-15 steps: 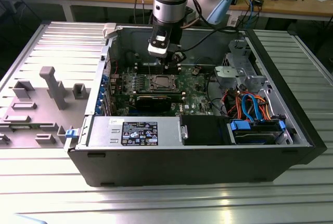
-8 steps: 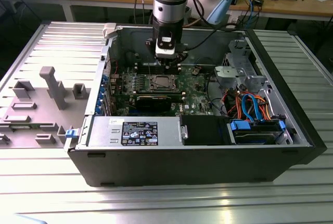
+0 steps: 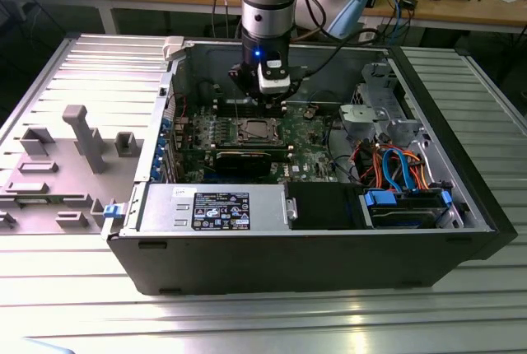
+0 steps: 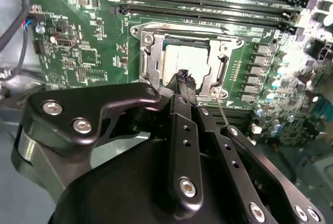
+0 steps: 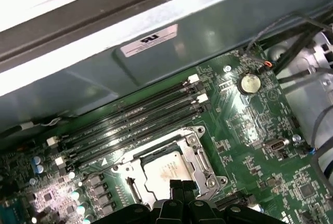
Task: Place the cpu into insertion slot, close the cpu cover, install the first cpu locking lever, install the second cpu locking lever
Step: 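Install the first cpu locking lever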
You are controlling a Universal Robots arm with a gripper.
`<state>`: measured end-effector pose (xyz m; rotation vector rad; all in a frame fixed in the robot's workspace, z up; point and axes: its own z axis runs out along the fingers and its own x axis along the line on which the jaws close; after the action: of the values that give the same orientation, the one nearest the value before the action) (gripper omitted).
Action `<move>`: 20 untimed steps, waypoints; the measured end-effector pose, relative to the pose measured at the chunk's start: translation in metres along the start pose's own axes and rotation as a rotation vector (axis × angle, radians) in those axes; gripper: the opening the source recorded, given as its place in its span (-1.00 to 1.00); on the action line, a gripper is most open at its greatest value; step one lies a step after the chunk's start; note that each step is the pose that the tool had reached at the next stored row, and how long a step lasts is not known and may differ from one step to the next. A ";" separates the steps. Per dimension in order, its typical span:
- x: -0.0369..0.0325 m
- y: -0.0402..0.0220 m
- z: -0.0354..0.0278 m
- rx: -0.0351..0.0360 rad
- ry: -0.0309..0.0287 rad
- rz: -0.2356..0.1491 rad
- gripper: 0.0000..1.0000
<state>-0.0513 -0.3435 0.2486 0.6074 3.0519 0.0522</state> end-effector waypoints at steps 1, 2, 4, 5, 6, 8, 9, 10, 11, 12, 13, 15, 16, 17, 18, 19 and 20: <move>0.0000 0.0000 0.0001 -0.0003 0.0005 -0.015 -0.79; 0.0000 0.0000 0.0001 -0.0006 0.0012 -0.031 -0.79; 0.0000 0.0000 0.0002 -0.0015 0.0025 -0.065 -0.79; 0.0000 0.0000 0.0002 -0.0015 0.0025 -0.065 -0.79; 0.0000 0.0000 0.0002 -0.0015 0.0025 -0.065 -0.79; 0.0000 0.0000 0.0002 -0.0015 0.0026 -0.067 -0.79; 0.0000 0.0000 0.0002 -0.0017 0.0028 -0.073 -0.79; 0.0000 0.0000 0.0002 -0.0022 0.0036 -0.094 -0.79; 0.0000 0.0000 0.0003 -0.0028 0.0048 -0.124 -0.79; 0.0000 0.0000 0.0003 -0.0033 0.0056 -0.146 -0.79; 0.0000 0.0000 0.0003 -0.0038 0.0065 -0.167 -0.79; 0.0000 0.0000 0.0005 -0.0047 0.0080 -0.207 -0.79; 0.0000 0.0000 0.0005 -0.0050 0.0085 -0.221 -0.79; 0.0000 0.0000 0.0005 -0.0054 0.0090 -0.235 -0.79; 0.0000 0.0000 0.0006 -0.0060 0.0102 -0.265 -0.79; 0.0000 0.0000 0.0007 -0.0066 0.0113 -0.293 -0.79; 0.0000 0.0000 0.0008 -0.0071 0.0122 -0.315 -0.79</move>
<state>-0.0513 -0.3435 0.2479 0.1210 3.1149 0.0590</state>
